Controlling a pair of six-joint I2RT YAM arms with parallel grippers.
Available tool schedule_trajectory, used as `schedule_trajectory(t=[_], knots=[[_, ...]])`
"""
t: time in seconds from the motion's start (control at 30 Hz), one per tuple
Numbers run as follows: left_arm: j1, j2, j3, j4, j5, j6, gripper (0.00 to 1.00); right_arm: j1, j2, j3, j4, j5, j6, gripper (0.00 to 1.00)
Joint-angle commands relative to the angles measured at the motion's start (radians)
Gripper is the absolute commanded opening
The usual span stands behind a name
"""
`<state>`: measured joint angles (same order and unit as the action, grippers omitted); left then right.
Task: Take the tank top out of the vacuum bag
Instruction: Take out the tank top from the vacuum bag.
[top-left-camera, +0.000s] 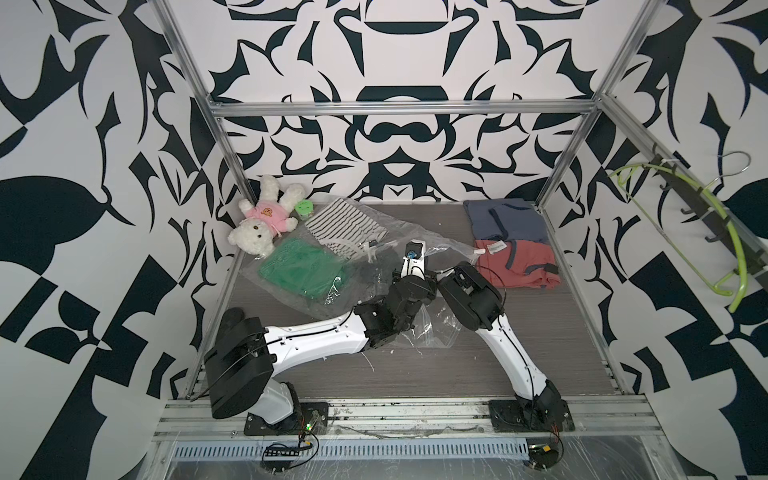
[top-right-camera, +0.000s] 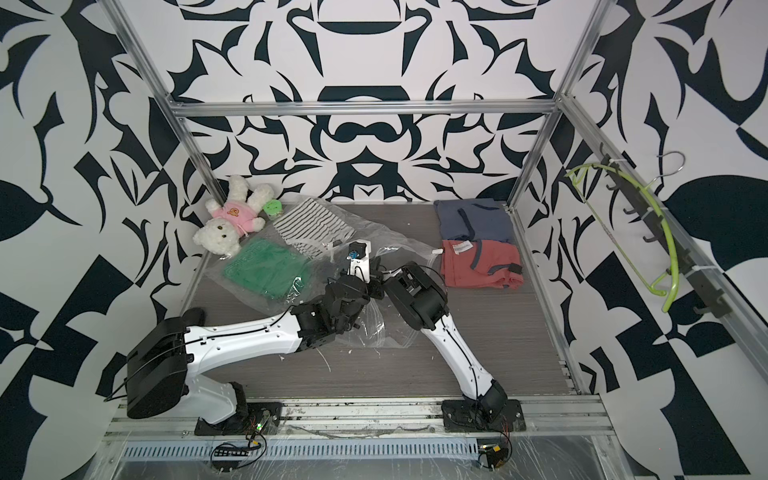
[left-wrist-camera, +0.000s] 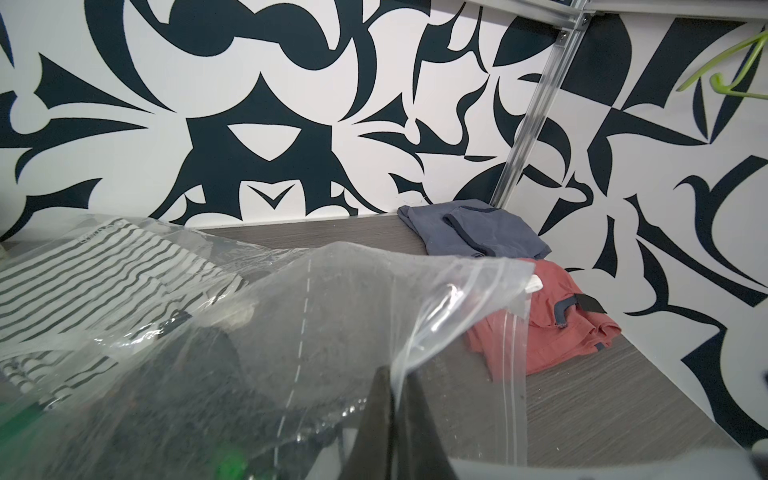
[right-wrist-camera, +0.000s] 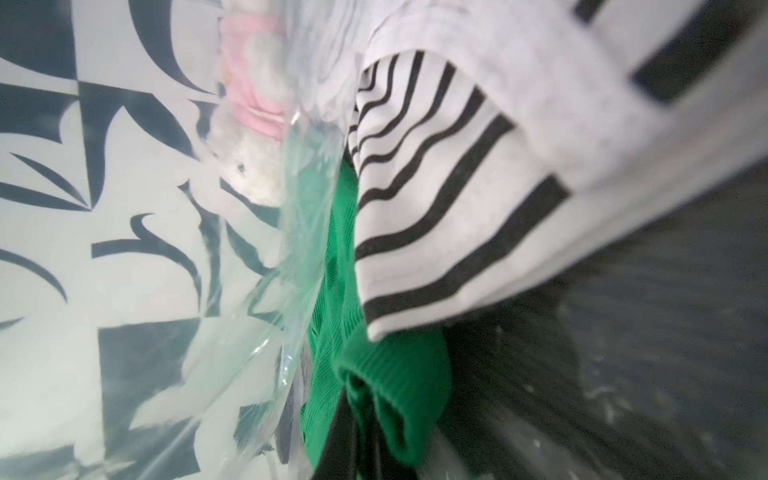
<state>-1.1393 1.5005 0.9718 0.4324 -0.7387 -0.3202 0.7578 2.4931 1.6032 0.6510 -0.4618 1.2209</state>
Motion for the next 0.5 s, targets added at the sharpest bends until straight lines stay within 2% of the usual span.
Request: schedule_trajectory(t=[0.0,0.47], knots=[[-0.068,0.005,-0.014,0.073,0.167,0.012,0.0,0.054,-0.011,-0.041,-0.036,0.024,-0.05,0.0],[-0.068,-0.023,-0.044,0.059,0.104,0.032,0.0,0.048,-0.109,-0.193,0.036,0.031,-0.052,0.0]])
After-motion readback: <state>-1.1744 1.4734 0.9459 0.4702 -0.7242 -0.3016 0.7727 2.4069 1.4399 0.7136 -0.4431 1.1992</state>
